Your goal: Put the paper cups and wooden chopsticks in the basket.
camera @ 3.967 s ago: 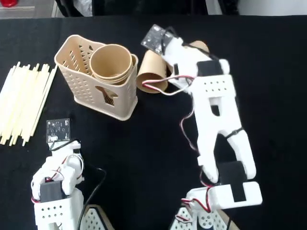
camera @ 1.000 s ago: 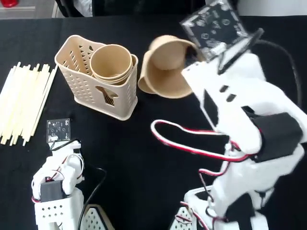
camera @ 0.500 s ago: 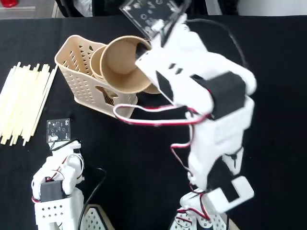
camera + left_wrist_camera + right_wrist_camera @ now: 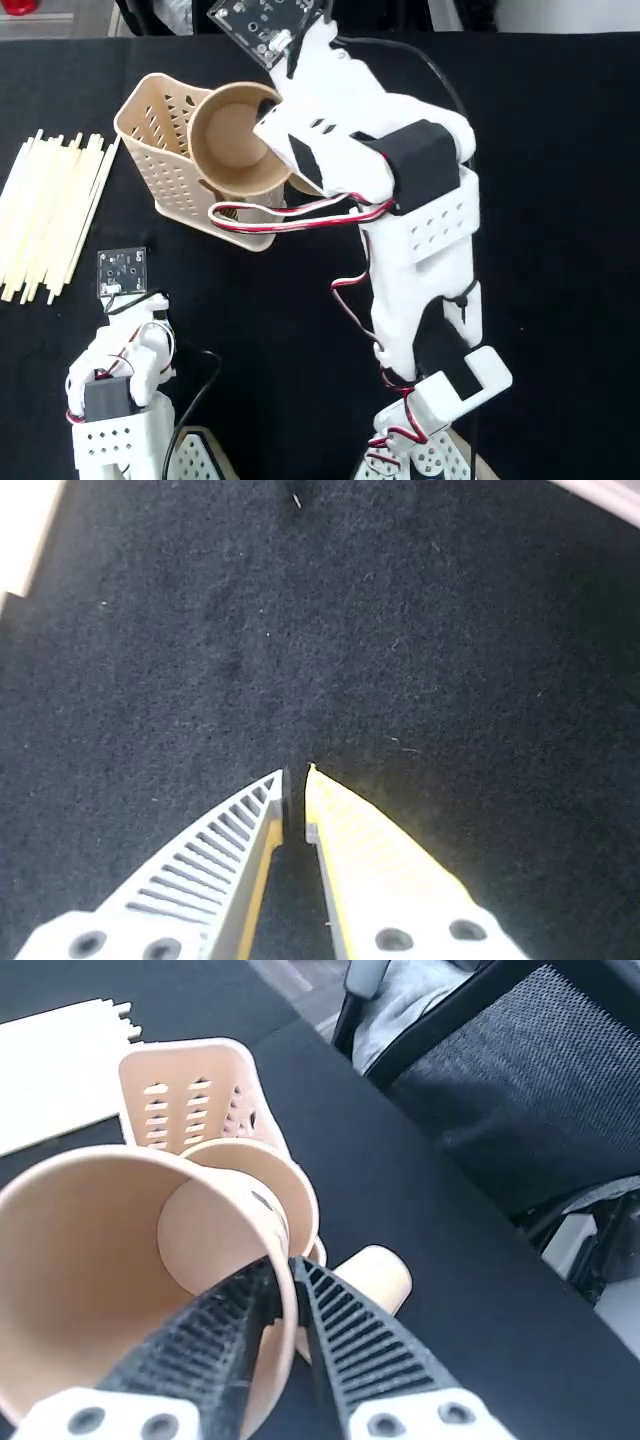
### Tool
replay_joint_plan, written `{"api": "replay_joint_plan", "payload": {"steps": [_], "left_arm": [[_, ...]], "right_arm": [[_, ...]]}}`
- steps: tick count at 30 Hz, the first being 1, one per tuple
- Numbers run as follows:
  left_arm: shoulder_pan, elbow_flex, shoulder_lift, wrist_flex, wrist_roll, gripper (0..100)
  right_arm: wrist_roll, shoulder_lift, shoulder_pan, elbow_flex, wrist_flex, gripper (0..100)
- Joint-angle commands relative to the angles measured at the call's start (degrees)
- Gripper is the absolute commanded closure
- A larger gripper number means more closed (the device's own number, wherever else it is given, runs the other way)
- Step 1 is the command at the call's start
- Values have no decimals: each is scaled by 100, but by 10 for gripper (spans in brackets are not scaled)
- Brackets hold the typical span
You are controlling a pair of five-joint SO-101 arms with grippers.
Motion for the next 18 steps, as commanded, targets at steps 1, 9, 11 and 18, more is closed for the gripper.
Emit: {"api": "replay_joint_plan", "payload": {"steps": [1, 9, 11, 18], "left_arm": [[4, 110, -9, 0, -9, 946], [4, 110, -9, 0, -9, 946], [4, 110, -9, 0, -9, 946], [4, 110, -9, 0, -9, 946]], "right_arm": [[-62, -40, -79, -207, -308, 986], [-44, 101, -70, -171, -659, 986], [-35, 251, -70, -198, -651, 986], [-35, 813, -44, -207, -484, 984]]}}
